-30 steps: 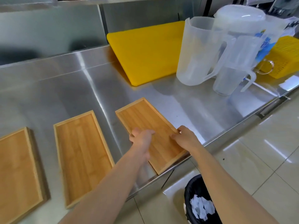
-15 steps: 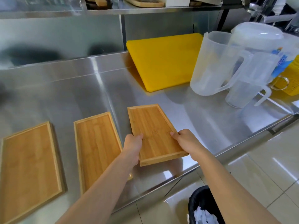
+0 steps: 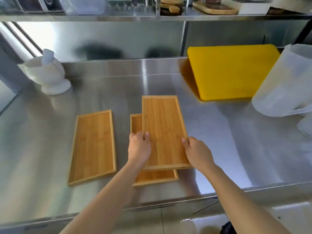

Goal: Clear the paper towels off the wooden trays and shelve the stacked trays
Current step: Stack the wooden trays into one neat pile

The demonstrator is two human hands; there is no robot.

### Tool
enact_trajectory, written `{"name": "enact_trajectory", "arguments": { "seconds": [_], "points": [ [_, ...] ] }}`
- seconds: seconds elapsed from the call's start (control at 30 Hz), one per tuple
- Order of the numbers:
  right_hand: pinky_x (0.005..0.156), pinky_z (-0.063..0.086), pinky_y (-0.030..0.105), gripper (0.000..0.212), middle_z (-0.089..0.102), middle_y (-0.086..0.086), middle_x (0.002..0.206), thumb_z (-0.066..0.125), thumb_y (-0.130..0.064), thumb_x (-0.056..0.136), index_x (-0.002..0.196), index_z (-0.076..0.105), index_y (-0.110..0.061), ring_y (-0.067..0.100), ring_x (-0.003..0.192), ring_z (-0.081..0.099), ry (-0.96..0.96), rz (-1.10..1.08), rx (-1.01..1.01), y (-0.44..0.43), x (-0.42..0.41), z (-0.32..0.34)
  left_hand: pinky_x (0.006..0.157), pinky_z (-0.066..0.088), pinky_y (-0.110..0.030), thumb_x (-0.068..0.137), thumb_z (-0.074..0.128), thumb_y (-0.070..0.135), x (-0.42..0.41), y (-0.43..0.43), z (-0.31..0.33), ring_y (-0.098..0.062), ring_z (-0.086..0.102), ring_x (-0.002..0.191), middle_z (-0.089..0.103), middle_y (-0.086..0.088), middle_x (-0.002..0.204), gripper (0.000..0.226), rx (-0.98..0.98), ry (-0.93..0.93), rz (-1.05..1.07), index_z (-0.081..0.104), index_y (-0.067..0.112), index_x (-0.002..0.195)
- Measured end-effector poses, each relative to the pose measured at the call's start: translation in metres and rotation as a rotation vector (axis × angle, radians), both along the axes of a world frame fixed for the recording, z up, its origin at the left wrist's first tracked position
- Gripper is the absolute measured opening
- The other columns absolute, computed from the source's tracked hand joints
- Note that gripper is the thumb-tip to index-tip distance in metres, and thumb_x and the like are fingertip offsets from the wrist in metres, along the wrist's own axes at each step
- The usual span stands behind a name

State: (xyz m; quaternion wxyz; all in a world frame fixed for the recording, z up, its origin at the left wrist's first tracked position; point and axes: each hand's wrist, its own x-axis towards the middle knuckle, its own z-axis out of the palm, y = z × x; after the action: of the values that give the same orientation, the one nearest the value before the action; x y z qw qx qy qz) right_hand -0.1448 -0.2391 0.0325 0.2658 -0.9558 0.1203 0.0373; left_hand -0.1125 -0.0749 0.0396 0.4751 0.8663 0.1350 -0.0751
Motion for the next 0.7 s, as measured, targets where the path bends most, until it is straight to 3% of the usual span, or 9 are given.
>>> {"name": "enact_trajectory", "arguments": {
  "seconds": [0.07, 0.2, 0.37, 0.47, 0.57, 0.7],
  "points": [
    [0.072, 0.047, 0.038, 0.041, 0.056, 0.005, 0.079, 0.024, -0.039, 0.099, 0.085, 0.050, -0.010, 0.027, 0.080, 0.058, 0.018, 0.041, -0.032, 0.012, -0.002, -0.004, 0.071, 0.041, -0.033, 0.100, 0.031, 0.031, -0.005, 0.011, -0.008, -0.015, 0.046, 0.072, 0.042, -0.010, 0.124, 0.033, 0.032, -0.016, 0.005, 0.050, 0.007, 0.088],
    [0.072, 0.049, 0.035, 0.044, 0.063, 0.007, 0.089, 0.022, -0.039, 0.099, 0.098, 0.053, -0.009, 0.025, 0.081, 0.061, 0.030, 0.094, -0.087, 0.028, -0.005, -0.011, 0.079, 0.042, -0.035, 0.101, 0.030, 0.029, -0.010, 0.027, -0.024, -0.023, 0.051, 0.087, 0.043, -0.011, 0.121, 0.038, 0.086, -0.037, 0.019, 0.054, 0.000, 0.103],
    [0.062, 0.041, 0.028, 0.043, 0.065, 0.007, 0.094, 0.021, -0.037, 0.100, 0.126, 0.041, -0.009, 0.017, 0.069, 0.053, 0.057, 0.148, -0.145, 0.044, -0.007, -0.020, 0.074, 0.037, -0.034, 0.101, 0.029, 0.029, -0.013, 0.040, -0.033, -0.021, 0.047, 0.085, 0.046, -0.011, 0.119, 0.040, 0.199, -0.035, 0.018, 0.055, -0.001, 0.105],
    [0.062, 0.043, 0.028, 0.041, 0.065, 0.007, 0.093, 0.022, -0.034, 0.100, 0.125, 0.041, -0.008, 0.021, 0.072, 0.059, 0.072, 0.167, -0.183, 0.049, -0.009, -0.026, 0.070, 0.035, -0.032, 0.101, 0.029, 0.028, -0.013, 0.046, -0.038, -0.021, 0.047, 0.081, 0.047, -0.011, 0.119, 0.040, 0.240, -0.009, 0.003, 0.056, -0.001, 0.105],
    [0.056, 0.039, 0.026, 0.040, 0.054, 0.000, 0.079, 0.023, -0.034, 0.100, 0.124, 0.042, -0.008, 0.015, 0.063, 0.051, 0.076, 0.164, -0.217, 0.050, -0.009, -0.029, 0.071, 0.035, -0.031, 0.101, 0.030, 0.026, -0.013, 0.048, -0.045, -0.020, 0.047, 0.082, 0.048, -0.012, 0.121, 0.040, 0.214, 0.003, 0.000, 0.057, -0.003, 0.105],
    [0.054, 0.039, 0.025, 0.041, 0.052, -0.002, 0.077, 0.023, -0.035, 0.100, 0.125, 0.042, -0.009, 0.015, 0.062, 0.052, 0.074, 0.167, -0.238, 0.048, -0.008, -0.030, 0.071, 0.037, -0.030, 0.101, 0.033, 0.025, -0.013, 0.048, -0.049, -0.020, 0.047, 0.078, 0.049, -0.015, 0.117, 0.038, 0.162, -0.033, 0.014, 0.057, -0.003, 0.100]
  ]
}}
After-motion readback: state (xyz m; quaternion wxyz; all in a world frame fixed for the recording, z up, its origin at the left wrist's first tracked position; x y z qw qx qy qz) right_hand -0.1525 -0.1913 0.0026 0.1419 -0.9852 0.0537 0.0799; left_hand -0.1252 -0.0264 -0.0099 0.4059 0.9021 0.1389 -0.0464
